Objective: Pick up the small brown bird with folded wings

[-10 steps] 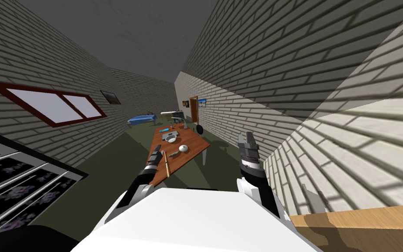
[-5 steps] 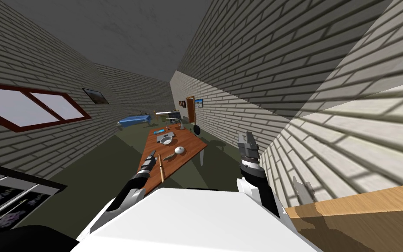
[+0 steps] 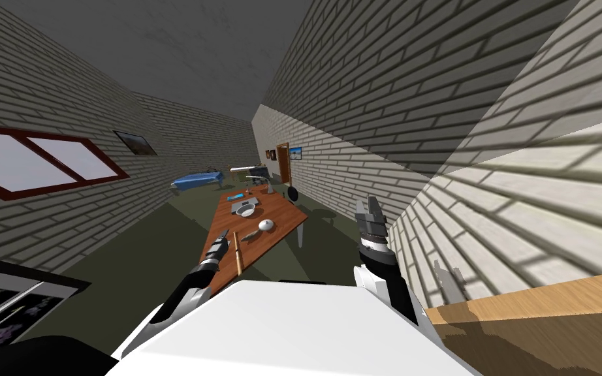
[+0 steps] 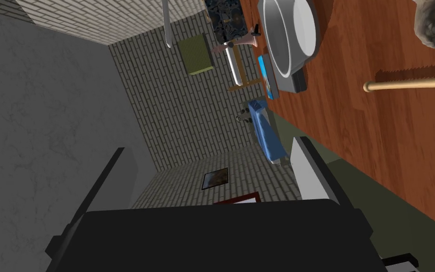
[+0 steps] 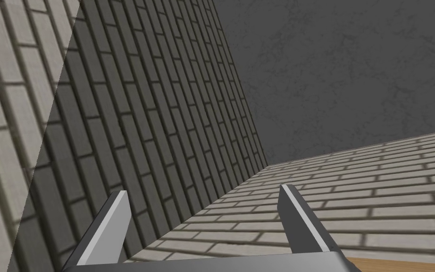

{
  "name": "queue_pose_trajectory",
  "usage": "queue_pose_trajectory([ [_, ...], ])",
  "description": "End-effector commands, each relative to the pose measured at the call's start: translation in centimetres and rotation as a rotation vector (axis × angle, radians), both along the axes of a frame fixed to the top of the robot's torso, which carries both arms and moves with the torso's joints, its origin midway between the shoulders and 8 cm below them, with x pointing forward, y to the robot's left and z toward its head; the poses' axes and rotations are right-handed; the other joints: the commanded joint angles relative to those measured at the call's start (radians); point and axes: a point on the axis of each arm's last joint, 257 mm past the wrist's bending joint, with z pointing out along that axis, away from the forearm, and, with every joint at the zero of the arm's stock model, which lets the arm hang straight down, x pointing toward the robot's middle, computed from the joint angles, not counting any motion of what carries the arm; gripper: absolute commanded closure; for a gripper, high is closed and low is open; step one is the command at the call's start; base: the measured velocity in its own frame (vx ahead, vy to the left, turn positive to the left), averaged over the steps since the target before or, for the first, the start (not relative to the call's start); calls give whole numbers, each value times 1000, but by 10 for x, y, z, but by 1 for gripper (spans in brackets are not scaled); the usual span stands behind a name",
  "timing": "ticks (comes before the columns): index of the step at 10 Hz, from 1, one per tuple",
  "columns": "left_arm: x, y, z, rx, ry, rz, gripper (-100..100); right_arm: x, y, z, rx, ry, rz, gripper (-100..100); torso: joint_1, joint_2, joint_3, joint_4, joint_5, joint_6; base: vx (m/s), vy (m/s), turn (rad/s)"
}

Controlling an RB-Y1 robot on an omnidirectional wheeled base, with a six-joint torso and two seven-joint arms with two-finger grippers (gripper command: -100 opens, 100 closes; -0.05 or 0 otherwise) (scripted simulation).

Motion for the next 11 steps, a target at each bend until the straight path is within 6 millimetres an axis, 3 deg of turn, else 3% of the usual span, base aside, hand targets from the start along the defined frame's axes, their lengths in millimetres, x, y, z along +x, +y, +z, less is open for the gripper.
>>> queue_pose_trajectory([
  [1, 0, 0, 0, 0, 0, 0, -100, 0, 0, 0, 0, 0, 0, 0, 0, 0, 0, 0, 0, 0, -2, 4, 46],
  [2, -14, 28, -17, -12, 60, 46, -100, 0, 0, 0, 0, 0, 0, 0, 1, 1, 0, 0, 0, 0, 36, -43, -125],
  [11, -17, 30, -24, -16, 72, 53, -100, 0, 0, 0, 0, 0, 0, 0, 1, 1, 1, 0, 0, 0, 4, -4, -4],
])
